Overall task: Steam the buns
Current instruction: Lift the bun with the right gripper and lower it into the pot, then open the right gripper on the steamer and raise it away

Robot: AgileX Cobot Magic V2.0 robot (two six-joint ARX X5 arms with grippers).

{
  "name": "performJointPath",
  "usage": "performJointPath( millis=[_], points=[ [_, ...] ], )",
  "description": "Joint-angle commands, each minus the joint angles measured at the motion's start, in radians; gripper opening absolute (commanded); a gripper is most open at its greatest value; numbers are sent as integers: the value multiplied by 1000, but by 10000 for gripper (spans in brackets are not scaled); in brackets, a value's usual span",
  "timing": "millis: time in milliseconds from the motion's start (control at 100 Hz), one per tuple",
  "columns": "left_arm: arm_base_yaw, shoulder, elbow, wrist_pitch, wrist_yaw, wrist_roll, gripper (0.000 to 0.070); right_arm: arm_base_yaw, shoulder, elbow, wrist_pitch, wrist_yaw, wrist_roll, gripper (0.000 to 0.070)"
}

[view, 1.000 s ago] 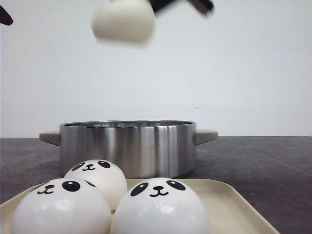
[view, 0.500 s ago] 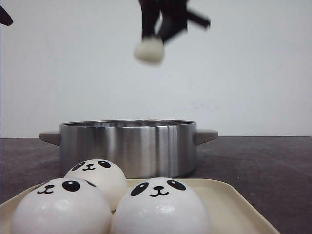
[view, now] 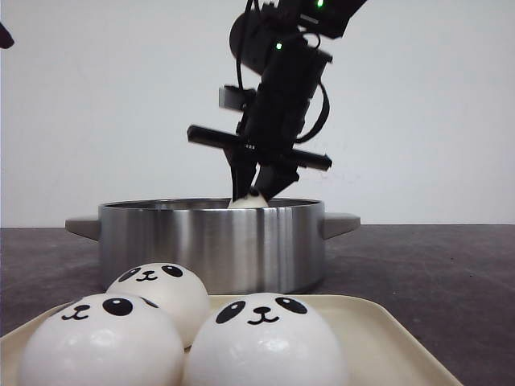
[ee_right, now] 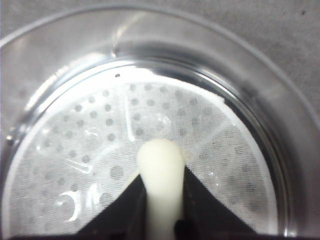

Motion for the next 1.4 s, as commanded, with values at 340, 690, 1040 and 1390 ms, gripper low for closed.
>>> performJointPath(
  millis=[340,690,1040,1390],
  points=[
    [-5,4,19,0,-2,3,627,-11,37,17,16,32,-5,99],
    [-5,4,19,-4,-6,3,627,-22,37,17,-2,28,-5,334],
    [-5,4,19,-5,-6,3,627,-27,37,17,1,28,-13,363],
    [-6,15,19,-12,-5,-78,627,-12,-178,65,-71,36,-95,16]
  ],
)
